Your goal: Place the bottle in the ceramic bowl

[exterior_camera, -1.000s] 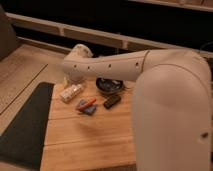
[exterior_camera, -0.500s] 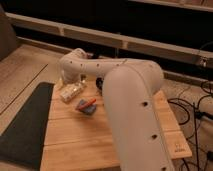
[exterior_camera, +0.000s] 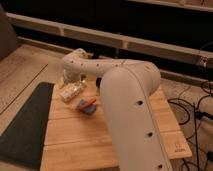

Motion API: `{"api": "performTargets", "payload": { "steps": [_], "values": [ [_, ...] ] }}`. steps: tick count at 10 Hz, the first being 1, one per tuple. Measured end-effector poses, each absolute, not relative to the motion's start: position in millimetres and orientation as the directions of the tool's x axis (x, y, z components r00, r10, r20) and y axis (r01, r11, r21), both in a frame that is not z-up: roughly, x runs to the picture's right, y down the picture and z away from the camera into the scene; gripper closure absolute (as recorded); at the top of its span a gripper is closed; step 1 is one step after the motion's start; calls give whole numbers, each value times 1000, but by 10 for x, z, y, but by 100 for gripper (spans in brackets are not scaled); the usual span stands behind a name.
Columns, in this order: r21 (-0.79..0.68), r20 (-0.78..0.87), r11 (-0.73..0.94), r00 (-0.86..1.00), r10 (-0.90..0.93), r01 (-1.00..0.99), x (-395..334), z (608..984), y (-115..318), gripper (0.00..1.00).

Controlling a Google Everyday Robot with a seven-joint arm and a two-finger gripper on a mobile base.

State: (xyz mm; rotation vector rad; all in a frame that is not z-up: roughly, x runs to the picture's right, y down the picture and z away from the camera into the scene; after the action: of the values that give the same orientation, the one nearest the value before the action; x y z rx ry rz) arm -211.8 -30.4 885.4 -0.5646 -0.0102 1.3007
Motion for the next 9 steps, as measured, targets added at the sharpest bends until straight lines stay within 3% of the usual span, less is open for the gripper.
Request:
{"api": "performTargets", "payload": {
  "steps": [5,9],
  "values": [
    [-188,-315,-236,-169,934,-954,-1570,9316,-634,35],
    [-156,-306,-308,-250,918,-939,-1467,9405,-684,35]
  ]
}}
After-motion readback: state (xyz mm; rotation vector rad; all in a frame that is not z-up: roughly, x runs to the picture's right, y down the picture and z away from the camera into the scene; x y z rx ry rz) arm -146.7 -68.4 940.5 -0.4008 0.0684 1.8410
